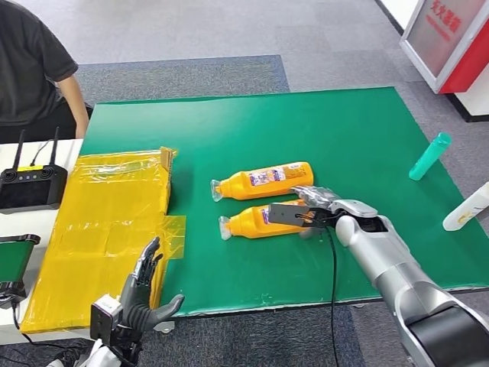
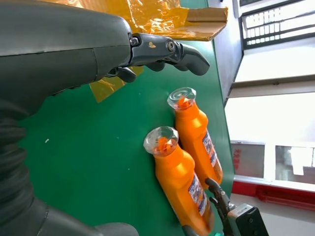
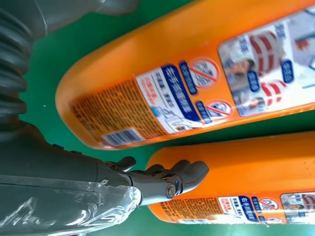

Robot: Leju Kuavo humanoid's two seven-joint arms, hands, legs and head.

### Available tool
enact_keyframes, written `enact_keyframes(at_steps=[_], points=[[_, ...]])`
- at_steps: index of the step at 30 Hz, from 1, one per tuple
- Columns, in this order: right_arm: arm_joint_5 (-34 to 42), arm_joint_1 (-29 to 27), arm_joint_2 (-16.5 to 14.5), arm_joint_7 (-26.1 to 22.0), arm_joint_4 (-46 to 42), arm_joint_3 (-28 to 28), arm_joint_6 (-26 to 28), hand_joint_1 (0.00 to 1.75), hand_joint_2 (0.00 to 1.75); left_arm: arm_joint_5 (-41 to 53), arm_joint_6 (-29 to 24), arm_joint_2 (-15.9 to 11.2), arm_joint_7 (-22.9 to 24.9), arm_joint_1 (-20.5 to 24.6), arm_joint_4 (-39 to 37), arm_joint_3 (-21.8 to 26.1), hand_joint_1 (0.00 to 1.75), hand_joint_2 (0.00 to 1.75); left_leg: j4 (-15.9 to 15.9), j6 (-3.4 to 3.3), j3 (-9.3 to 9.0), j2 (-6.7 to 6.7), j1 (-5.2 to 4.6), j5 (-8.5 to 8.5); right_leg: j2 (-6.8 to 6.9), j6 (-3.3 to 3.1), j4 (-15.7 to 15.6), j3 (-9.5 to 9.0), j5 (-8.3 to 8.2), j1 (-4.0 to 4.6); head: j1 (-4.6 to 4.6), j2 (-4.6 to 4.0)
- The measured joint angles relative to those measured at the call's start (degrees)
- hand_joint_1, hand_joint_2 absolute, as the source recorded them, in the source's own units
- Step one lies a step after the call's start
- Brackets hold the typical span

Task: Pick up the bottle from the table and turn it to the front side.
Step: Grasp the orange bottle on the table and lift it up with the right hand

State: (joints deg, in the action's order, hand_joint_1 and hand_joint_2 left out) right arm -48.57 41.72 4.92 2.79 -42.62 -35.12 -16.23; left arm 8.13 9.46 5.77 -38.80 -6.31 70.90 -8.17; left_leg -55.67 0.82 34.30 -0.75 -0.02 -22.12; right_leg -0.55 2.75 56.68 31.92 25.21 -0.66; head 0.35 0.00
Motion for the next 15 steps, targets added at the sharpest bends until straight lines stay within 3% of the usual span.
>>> enact_keyframes(at_steps=[15], points=[[1.94,-0.49,0.15,1.06,0.84,-1.43,0.74,0.0,1.75,0.19,0.01,-0.28,0.0,0.06,0.0,-0.02,0.0,1.75,0.0,0.0,0.0,0.0,0.0,0.0,0.0,0.0,0.0,0.02,0.0,0.0,0.0,0.0]])
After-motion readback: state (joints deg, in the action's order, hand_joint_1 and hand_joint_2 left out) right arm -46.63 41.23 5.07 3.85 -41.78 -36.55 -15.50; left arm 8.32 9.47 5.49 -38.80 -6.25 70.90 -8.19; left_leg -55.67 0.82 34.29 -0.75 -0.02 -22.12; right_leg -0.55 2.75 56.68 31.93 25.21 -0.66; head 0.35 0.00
